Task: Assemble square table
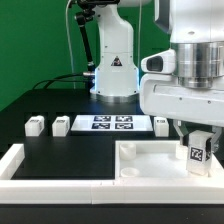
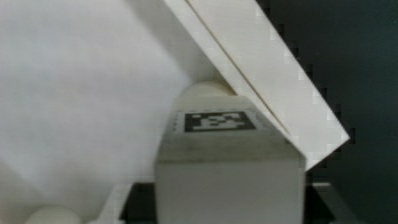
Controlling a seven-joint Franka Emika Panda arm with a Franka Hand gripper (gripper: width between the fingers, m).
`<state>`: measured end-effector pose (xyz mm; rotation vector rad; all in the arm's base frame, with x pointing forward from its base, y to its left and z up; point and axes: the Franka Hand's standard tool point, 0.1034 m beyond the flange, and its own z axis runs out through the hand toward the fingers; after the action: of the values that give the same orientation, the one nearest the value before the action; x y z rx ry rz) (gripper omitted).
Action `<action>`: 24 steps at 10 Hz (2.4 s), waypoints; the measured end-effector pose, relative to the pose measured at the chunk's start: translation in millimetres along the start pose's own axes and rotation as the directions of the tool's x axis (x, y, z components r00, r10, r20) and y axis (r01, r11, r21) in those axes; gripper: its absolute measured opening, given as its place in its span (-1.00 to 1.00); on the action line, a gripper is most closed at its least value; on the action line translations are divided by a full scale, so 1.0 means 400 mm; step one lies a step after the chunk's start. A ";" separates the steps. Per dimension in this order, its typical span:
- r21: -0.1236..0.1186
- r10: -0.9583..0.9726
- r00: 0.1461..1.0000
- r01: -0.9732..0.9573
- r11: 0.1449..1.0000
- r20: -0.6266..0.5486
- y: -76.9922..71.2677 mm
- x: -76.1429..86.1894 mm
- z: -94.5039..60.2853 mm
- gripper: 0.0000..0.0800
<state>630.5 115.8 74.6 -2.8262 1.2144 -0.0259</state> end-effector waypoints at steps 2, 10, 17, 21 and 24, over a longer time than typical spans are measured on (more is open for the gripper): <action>0.000 0.141 0.990 -0.141 0.990 0.002 0.002 0.001 0.001 -0.28; -0.007 0.838 0.535 -0.843 0.538 0.107 0.015 0.007 0.007 -0.27; -0.018 0.423 0.902 -0.423 0.906 0.083 0.019 -0.015 0.008 0.62; -0.020 -0.042 0.998 0.044 0.999 0.053 0.001 -0.023 0.007 0.62; -0.020 -0.038 0.998 0.040 0.999 0.054 0.003 -0.021 0.008 0.32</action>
Offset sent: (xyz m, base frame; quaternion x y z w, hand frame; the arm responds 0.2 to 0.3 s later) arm 0.0008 -0.0085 -0.0052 -0.0059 -0.0393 0.2920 0.9556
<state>623.9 121.3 71.4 -2.8491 1.1557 0.0604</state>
